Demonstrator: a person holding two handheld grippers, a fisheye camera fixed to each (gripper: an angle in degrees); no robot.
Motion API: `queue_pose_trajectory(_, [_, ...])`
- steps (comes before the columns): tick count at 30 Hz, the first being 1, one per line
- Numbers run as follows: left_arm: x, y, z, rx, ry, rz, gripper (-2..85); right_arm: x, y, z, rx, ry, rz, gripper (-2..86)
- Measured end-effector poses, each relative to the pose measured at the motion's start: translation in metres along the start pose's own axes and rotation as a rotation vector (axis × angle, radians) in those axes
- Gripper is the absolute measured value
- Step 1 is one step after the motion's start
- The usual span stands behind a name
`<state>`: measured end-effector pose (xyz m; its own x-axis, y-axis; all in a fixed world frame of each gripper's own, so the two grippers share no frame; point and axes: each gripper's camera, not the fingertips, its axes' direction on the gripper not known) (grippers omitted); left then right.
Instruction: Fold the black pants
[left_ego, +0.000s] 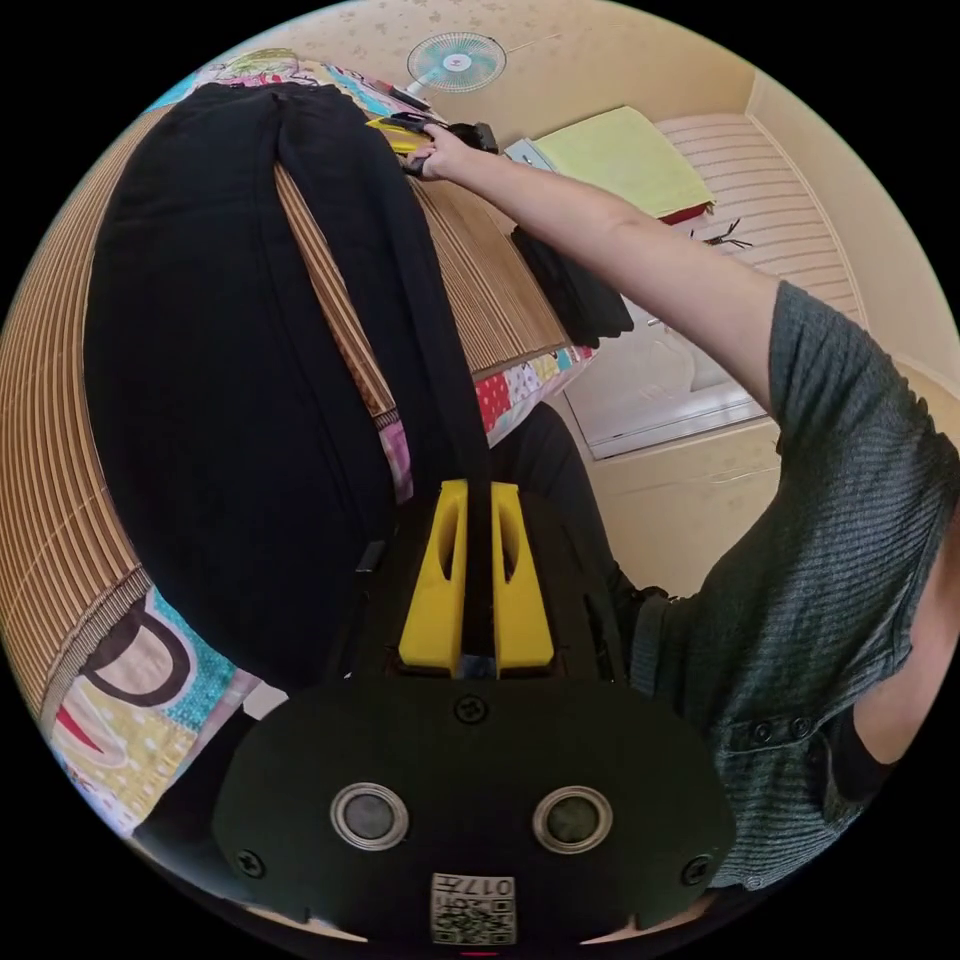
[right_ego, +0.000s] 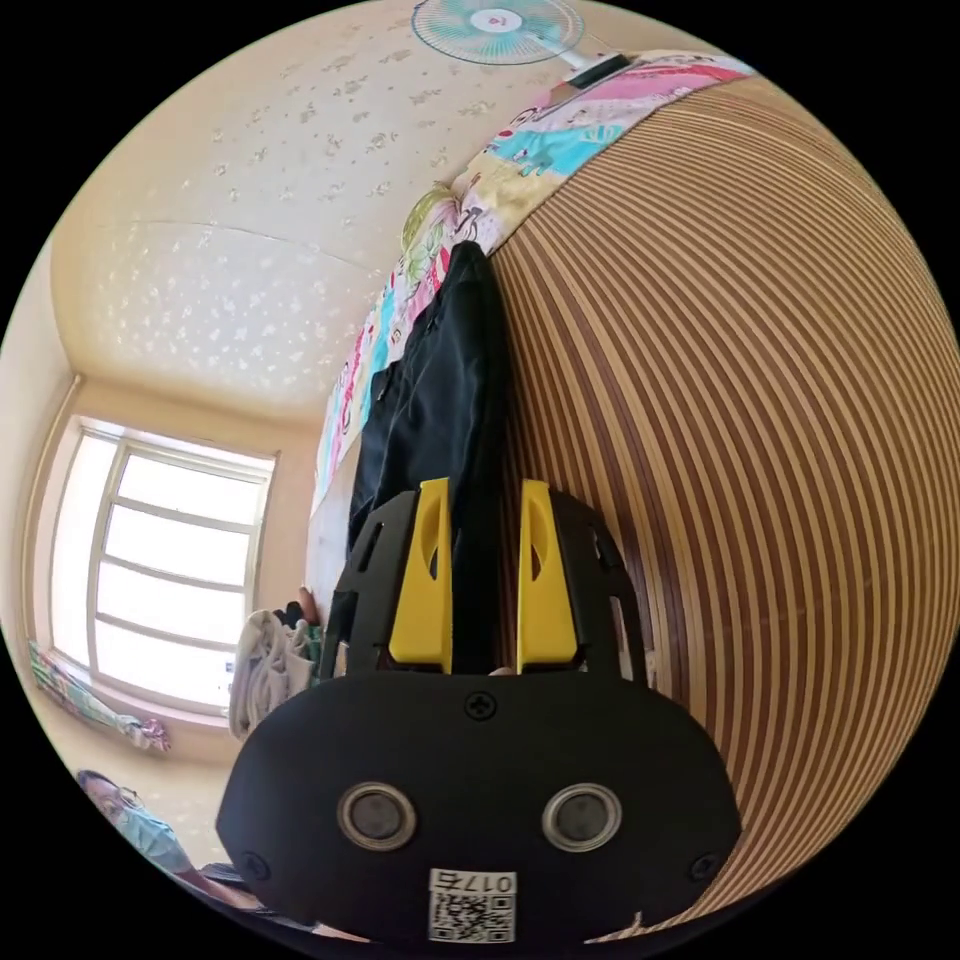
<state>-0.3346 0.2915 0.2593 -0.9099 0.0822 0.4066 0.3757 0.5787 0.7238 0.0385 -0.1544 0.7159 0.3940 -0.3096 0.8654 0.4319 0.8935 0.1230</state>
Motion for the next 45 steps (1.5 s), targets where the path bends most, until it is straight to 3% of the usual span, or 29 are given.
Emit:
queue_pose_trajectory(4, [-0.016,0.008,-0.004,0.038,0.031,-0.006,4.1,-0.040,-0.013,0.023,0.051,0.142,-0.028,6.0])
queue_pose_trajectory(5, [-0.023,0.011,-0.005,0.052,0.071,-0.022,4.1,-0.071,-0.014,0.031,0.057,0.266,-0.088,4.8])
queue_pose_trajectory(9, [-0.048,0.035,-0.018,0.166,0.319,-0.106,3.9,-0.248,0.028,0.086,0.209,0.822,-0.586,3.5])
queue_pose_trajectory(11, [-0.058,0.062,-0.032,0.252,0.403,-0.155,3.8,-0.317,0.058,0.117,0.253,0.866,-0.790,3.6])
queue_pose_trajectory(14, [-0.064,0.098,-0.048,0.312,0.322,-0.256,3.9,-0.389,0.080,0.172,0.093,0.708,-0.943,4.2])
queue_pose_trajectory(19, [-0.080,0.137,-0.062,0.335,0.143,-0.409,4.5,-0.405,0.090,0.212,-0.058,0.513,-0.767,6.8])
queue_pose_trajectory(22, [-0.085,0.146,-0.069,0.360,0.122,-0.402,4.8,-0.375,0.122,0.198,-0.058,0.487,-0.653,6.3])
queue_pose_trajectory(28, [-0.083,0.141,-0.063,0.310,0.070,-0.348,5.1,-0.267,0.256,0.106,-0.127,0.344,-0.662,7.3])
queue_pose_trajectory(34, [-0.077,0.138,-0.051,0.272,-0.008,-0.348,5.2,-0.142,0.384,0.020,-0.217,0.067,-0.357,6.9])
queue_pose_trajectory(38, [-0.080,0.140,-0.044,0.284,0.047,-0.395,5.1,-0.118,0.444,0.010,-0.247,-0.141,-0.347,5.3])
queue_pose_trajectory(42, [-0.075,0.139,-0.044,0.287,0.098,-0.407,4.7,-0.126,0.461,0.033,-0.364,-0.153,-0.391,3.4])
queue_pose_trajectory(45, [-0.057,0.141,-0.058,0.376,0.326,-0.376,4.2,-0.146,0.456,0.005,-0.301,-0.226,-0.487,2.2])
